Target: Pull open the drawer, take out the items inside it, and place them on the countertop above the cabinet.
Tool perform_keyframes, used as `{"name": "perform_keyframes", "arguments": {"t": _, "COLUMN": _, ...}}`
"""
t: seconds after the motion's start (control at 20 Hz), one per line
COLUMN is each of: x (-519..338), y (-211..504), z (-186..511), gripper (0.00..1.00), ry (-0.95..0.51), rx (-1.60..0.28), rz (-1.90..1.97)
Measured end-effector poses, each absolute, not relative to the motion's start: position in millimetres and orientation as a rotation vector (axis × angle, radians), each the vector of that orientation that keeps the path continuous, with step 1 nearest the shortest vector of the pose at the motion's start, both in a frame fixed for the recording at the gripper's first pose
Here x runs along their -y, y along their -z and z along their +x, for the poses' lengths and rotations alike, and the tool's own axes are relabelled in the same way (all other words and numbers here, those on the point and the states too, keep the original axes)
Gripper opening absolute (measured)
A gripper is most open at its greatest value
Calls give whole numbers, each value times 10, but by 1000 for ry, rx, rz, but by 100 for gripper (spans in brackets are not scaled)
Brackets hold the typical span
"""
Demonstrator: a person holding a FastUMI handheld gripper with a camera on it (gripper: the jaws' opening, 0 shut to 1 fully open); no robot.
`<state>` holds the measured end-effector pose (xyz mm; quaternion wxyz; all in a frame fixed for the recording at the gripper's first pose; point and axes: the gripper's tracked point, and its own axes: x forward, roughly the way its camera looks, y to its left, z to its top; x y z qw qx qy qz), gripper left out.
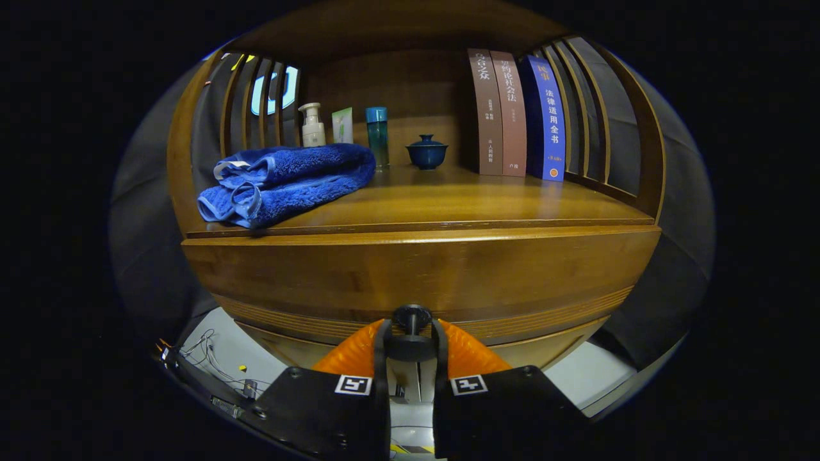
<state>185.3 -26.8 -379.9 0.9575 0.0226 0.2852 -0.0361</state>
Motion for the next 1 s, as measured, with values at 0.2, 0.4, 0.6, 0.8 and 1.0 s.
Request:
{"name": "perform_keyframes", "arguments": {"t": 0.2, "x": 263, "y": 3789, "z": 1753, "gripper": 30, "ry": 71, "rx": -591, "rz": 25}}
{"name": "perform_keyframes", "arguments": {"t": 0.4, "x": 237, "y": 3753, "z": 1496, "gripper": 30, "ry": 67, "rx": -607, "rz": 22}}
{"name": "perform_keyframes", "arguments": {"t": 0.6, "x": 216, "y": 3699, "z": 1156, "gripper": 30, "ry": 61, "rx": -627, "rz": 13}}
{"name": "perform_keyframes", "arguments": {"t": 0.8, "x": 198, "y": 3643, "z": 813, "gripper": 30, "ry": 61, "rx": -643, "rz": 14}}
{"name": "perform_keyframes", "arguments": {"t": 1.0, "x": 167, "y": 3591, "z": 484, "gripper": 30, "ry": 61, "rx": -661, "rz": 19}}
